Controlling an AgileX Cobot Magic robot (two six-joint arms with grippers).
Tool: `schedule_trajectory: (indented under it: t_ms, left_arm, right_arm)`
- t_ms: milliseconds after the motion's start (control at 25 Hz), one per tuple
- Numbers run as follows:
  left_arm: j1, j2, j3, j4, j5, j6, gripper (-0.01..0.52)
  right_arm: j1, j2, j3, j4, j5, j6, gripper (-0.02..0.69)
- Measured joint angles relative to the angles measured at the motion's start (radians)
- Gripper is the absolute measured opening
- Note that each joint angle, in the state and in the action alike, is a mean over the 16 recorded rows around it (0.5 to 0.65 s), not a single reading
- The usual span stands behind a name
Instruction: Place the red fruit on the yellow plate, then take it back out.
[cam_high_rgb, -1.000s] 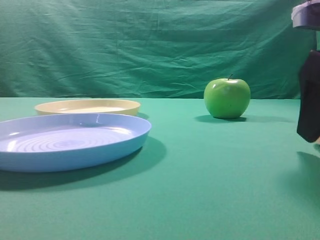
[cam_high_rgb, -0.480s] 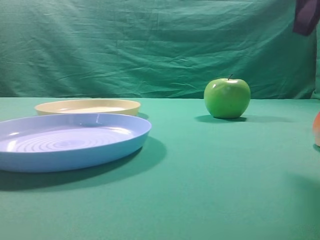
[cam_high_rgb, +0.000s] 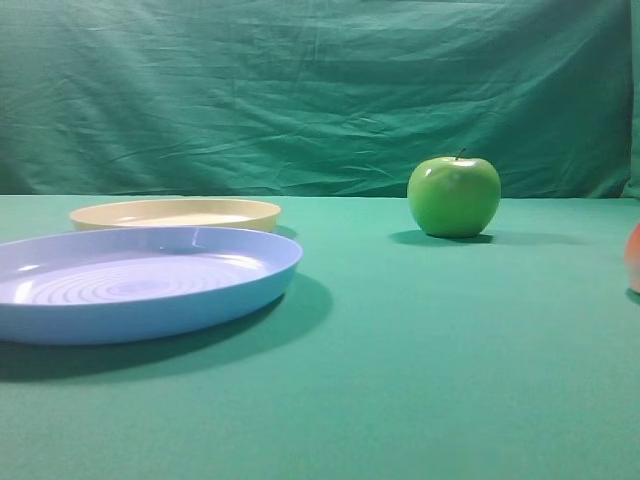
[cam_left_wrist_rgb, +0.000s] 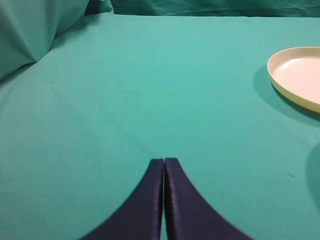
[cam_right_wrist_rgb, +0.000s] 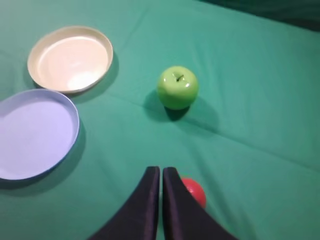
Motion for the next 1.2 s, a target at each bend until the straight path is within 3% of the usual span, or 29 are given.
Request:
schedule_trajectory:
  t_ms: [560,1200]
  left_arm:
    - [0.000,0.000,0.000,0.000,0.000,0.000,0.000]
    - [0.000,0.000,0.000,0.000,0.000,0.000,0.000]
  right_arm:
    - [-0.013,-0.366,0.079,-0.033,0.048,0.089,0.000]
    - [-0.263,-0.679,0.612,-0.097,-0.444,0.142,0.000]
